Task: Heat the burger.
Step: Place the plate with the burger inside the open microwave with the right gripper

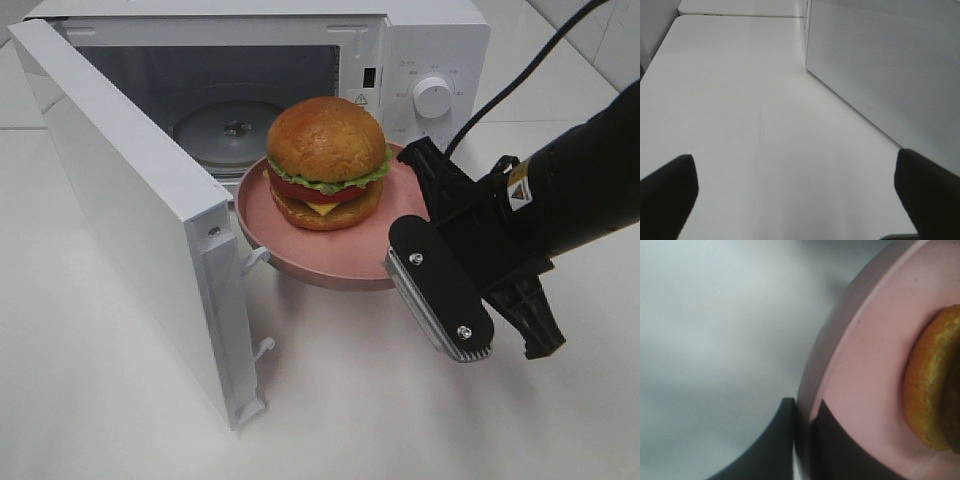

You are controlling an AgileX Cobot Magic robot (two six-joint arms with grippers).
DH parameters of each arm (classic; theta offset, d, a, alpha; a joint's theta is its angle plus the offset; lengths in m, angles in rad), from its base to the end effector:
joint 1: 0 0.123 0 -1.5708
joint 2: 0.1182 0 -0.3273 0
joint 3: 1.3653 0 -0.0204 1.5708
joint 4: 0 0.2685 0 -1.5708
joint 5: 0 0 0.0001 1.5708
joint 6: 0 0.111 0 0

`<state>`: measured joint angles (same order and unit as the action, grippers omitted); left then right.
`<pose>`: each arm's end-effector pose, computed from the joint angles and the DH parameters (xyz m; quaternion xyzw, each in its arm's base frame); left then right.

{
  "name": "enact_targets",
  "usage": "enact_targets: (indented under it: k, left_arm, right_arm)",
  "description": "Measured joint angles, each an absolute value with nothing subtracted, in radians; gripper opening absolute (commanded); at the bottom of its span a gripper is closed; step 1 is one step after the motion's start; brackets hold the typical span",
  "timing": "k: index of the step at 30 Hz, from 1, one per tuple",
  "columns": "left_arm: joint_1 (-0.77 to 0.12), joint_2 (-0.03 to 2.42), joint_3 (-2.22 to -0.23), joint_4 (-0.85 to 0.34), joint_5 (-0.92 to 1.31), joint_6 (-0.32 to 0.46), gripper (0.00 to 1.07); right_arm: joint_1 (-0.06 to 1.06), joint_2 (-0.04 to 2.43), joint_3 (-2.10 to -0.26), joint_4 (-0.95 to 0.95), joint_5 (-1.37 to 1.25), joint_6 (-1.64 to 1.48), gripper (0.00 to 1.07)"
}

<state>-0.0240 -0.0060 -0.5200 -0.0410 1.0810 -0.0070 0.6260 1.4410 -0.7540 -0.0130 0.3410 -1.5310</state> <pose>-0.0185 -0.0036 0.2808 0.0085 0.8515 -0.0286 0.5235 0.2391 0.1723 0.2258 -0.8403 0.4448 -0.1390 0.2769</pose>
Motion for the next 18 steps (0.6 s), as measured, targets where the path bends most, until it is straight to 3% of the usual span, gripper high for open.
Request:
enact_targets:
  k: [18]
  left_arm:
    - [-0.024, -0.006, -0.52, -0.041, 1.081, -0.007, 1.0]
  right_arm:
    - [0.625, 1.593, -0.907, 0.282, 0.34, -1.86, 0.0]
